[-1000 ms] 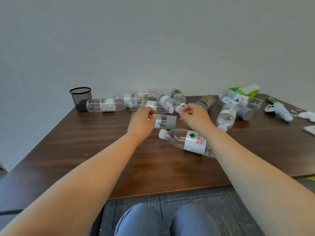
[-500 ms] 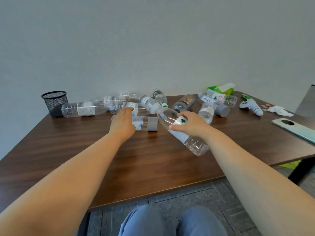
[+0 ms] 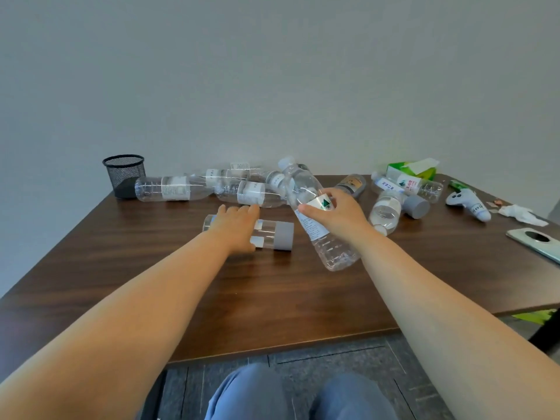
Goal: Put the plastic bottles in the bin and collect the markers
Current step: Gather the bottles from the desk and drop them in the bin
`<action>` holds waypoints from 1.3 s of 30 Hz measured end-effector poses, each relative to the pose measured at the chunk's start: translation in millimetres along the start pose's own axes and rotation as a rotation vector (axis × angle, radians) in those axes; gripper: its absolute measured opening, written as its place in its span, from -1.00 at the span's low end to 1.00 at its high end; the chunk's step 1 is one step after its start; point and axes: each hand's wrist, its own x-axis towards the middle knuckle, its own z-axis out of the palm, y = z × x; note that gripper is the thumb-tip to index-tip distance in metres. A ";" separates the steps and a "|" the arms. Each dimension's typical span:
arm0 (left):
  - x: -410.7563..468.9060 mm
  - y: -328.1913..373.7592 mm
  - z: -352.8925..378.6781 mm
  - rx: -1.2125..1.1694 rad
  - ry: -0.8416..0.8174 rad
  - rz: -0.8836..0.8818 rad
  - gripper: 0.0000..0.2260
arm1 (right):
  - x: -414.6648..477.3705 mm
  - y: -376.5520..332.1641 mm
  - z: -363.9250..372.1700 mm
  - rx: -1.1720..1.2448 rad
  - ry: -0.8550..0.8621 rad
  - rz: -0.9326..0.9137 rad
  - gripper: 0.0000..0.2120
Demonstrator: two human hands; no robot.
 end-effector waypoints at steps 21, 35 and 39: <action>-252.8 -249.8 8.9 -0.574 0.631 -1.095 -0.40 | -26.3 -187.7 331.1 0.663 -0.769 0.108 -0.44; -370.9 -308.8 47.8 -0.506 0.490 -1.274 -0.38 | -73.3 -239.7 478.1 0.296 -0.782 0.266 -0.31; -368.3 -307.7 66.6 -0.537 0.365 -1.238 -0.37 | -80.8 -230.3 477.0 0.218 -0.794 0.112 -0.36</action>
